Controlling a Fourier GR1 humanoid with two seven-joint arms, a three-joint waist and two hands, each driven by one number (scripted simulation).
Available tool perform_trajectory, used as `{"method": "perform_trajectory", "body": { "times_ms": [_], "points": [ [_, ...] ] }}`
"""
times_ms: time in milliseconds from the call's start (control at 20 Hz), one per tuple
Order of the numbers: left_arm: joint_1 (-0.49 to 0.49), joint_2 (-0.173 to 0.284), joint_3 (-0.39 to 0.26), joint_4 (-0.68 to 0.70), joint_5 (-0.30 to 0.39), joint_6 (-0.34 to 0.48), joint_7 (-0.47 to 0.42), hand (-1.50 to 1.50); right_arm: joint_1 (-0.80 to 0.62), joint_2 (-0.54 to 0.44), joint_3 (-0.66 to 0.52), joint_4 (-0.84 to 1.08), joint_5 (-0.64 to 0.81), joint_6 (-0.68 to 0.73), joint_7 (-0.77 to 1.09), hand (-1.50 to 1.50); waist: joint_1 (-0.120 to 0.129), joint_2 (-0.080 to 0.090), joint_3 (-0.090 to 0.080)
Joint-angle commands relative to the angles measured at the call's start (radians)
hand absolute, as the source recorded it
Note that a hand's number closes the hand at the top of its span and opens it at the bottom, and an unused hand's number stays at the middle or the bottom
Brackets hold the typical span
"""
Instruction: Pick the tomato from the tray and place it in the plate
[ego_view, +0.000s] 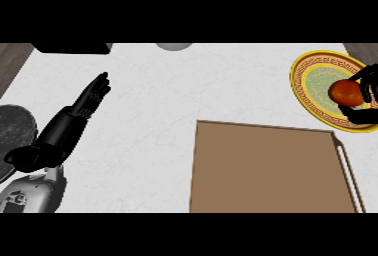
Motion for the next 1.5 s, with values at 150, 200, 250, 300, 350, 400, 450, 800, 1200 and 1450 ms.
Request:
{"method": "perform_trajectory", "body": {
  "times_ms": [150, 200, 250, 300, 350, 400, 450, 800, 1200, 1450],
  "points": [
    [0.037, -0.005, 0.005, 0.05, -0.004, -0.026, -0.092, 0.0, -0.167, 0.076, -0.028, 0.419, 0.037, 0.063, -0.047, 1.5, 0.02, 0.01, 0.001],
    [-0.016, 0.015, 0.018, 0.024, 0.003, -0.029, -0.032, 0.0, -0.185, 0.063, -0.034, 0.474, 0.032, 0.102, -0.061, -1.5, 0.019, 0.01, 0.002],
    [-0.026, -0.011, -0.002, 0.012, -0.012, -0.006, -0.016, 0.0, -0.235, 0.092, -0.015, 0.53, 0.061, 0.103, -0.045, -1.5, 0.031, 0.012, 0.002],
    [-0.023, -0.002, 0.011, 0.025, 0.002, -0.022, -0.021, 0.0, -0.211, 0.132, -0.026, 0.573, 0.056, 0.067, -0.093, -1.5, 0.018, 0.009, 0.002],
    [-0.076, -0.024, -0.014, -0.004, -0.008, -0.001, 0.061, 0.0, -0.279, 0.13, -0.023, 0.631, 0.089, 0.058, -0.091, -1.5, 0.023, 0.01, 0.003],
    [-0.019, -0.031, -0.026, 0.027, -0.05, 0.01, -0.028, 0.0, -0.297, 0.106, -0.059, 0.69, 0.069, 0.069, -0.173, -1.5, 0.017, 0.009, 0.002],
    [-0.014, 0.001, 0.023, 0.061, -0.008, -0.027, -0.064, 0.0, -0.265, 0.127, -0.078, 0.71, 0.055, 0.024, -0.254, -1.5, 0.011, 0.009, 0.002],
    [-0.063, -0.03, -0.008, 0.064, -0.048, 0.003, -0.037, 0.0, -0.353, 0.15, -0.176, 0.803, -0.012, -0.001, -0.444, -1.5, 0.017, 0.016, 0.004],
    [0.009, 0.031, 0.057, 0.017, 0.02, -0.064, -0.055, 0.0, -0.396, 0.108, -0.33, 0.822, -0.195, 0.312, -0.616, -1.5, 0.01, 0.003, 0.002],
    [-0.006, -0.018, 0.025, 0.009, -0.014, -0.014, -0.013, 0.0, -0.365, 0.08, -0.429, 0.883, -0.315, 0.565, -0.639, -1.5, -0.009, 0.003, 0.002]
  ]
}}
